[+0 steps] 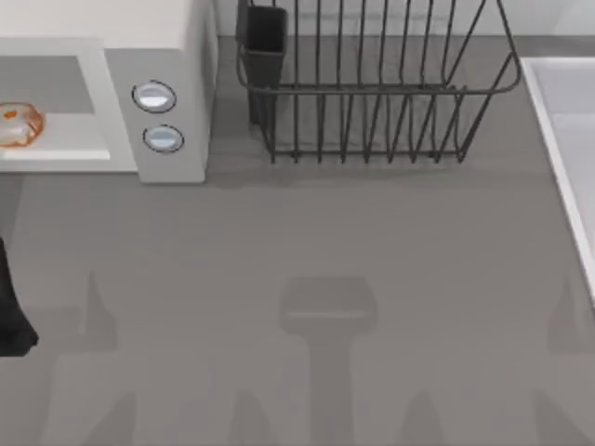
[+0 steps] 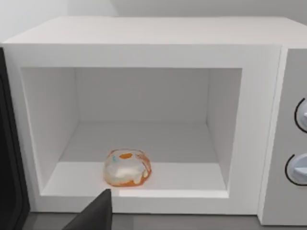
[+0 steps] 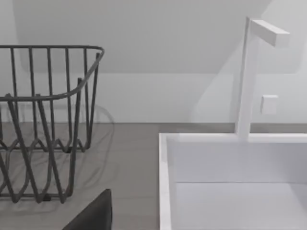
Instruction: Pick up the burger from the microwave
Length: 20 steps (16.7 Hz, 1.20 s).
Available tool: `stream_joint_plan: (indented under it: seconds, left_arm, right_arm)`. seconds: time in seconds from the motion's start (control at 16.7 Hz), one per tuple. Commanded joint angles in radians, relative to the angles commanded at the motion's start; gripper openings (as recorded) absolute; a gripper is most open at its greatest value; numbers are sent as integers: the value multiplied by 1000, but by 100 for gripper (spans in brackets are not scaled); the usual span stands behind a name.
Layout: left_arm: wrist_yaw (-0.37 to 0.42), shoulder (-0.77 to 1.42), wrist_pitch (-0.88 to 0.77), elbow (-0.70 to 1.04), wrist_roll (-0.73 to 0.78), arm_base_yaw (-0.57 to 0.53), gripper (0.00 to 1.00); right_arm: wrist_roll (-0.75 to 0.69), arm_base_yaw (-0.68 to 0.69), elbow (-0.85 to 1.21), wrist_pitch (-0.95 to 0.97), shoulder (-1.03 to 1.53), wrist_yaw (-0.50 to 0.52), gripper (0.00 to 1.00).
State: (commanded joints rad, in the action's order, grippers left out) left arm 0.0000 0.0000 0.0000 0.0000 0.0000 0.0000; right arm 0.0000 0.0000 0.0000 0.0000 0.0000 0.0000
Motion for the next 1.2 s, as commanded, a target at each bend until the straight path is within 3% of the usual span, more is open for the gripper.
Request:
stream_joint_plan:
  seconds: [0.72,1.2]
  left_arm:
    - [5,58,26,23,2,4,100]
    - [48,592,269,236,20,42,100]
  right_arm:
    - [0,0,0,0,0,0,100]
    - [0,0,0,0,0,0,100]
